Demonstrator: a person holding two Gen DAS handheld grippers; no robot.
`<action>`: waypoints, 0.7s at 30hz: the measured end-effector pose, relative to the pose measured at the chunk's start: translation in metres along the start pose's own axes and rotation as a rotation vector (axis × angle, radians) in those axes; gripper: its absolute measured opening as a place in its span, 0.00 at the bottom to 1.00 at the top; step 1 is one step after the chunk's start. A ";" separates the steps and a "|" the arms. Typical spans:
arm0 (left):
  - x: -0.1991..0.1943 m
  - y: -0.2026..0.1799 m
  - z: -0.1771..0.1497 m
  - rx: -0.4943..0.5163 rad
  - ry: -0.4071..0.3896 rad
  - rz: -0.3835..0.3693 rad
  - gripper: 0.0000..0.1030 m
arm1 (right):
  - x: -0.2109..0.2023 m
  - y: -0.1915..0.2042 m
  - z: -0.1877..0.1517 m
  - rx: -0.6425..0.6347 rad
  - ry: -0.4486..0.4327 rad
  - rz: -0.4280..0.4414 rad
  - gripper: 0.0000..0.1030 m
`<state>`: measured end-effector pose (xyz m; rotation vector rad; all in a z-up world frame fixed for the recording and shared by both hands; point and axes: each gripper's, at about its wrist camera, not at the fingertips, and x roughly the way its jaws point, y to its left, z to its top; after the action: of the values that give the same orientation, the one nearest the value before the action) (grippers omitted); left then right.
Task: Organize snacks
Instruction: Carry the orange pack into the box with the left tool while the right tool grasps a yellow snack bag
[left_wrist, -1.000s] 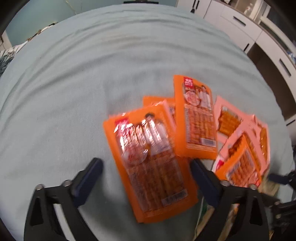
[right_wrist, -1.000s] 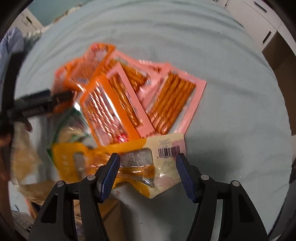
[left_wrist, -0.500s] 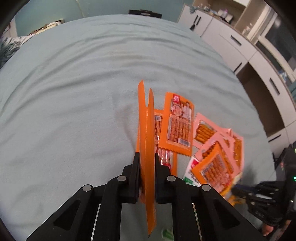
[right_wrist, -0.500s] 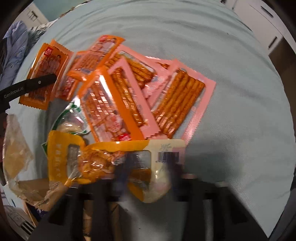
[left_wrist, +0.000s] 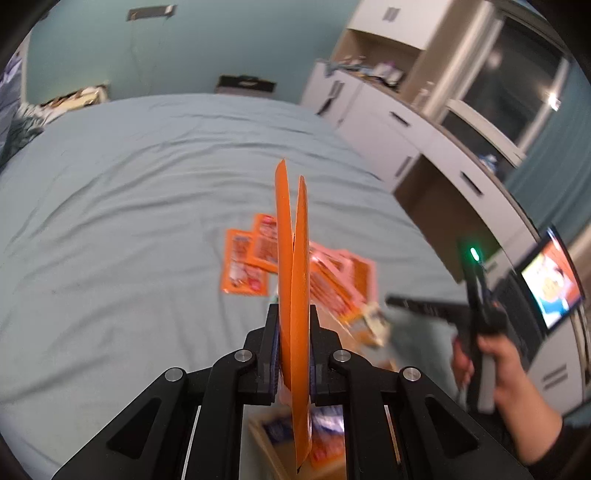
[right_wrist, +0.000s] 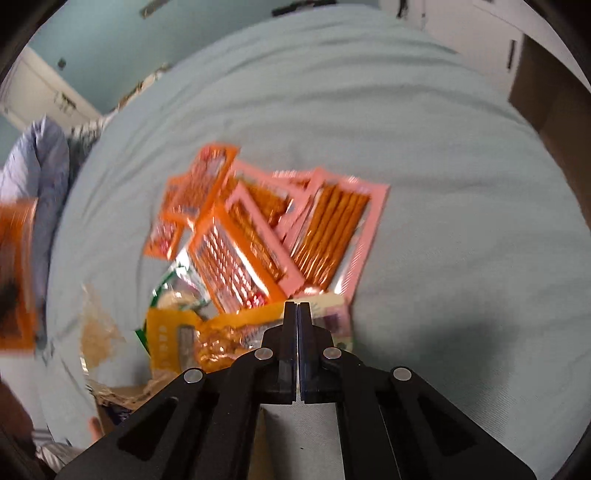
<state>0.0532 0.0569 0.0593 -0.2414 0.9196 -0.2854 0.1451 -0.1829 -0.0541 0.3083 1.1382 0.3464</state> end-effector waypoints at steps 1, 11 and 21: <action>-0.008 -0.005 -0.011 0.020 0.002 -0.017 0.10 | -0.007 -0.003 -0.002 0.008 -0.019 0.003 0.00; 0.008 -0.049 -0.068 0.203 0.188 -0.114 0.10 | -0.040 -0.018 -0.027 0.111 -0.055 0.086 0.00; 0.008 -0.050 -0.074 0.221 0.181 -0.089 0.71 | -0.013 -0.064 -0.038 0.411 0.145 0.142 0.02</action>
<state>-0.0091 0.0012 0.0263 -0.0529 1.0481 -0.4942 0.1128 -0.2436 -0.0845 0.7377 1.3317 0.2598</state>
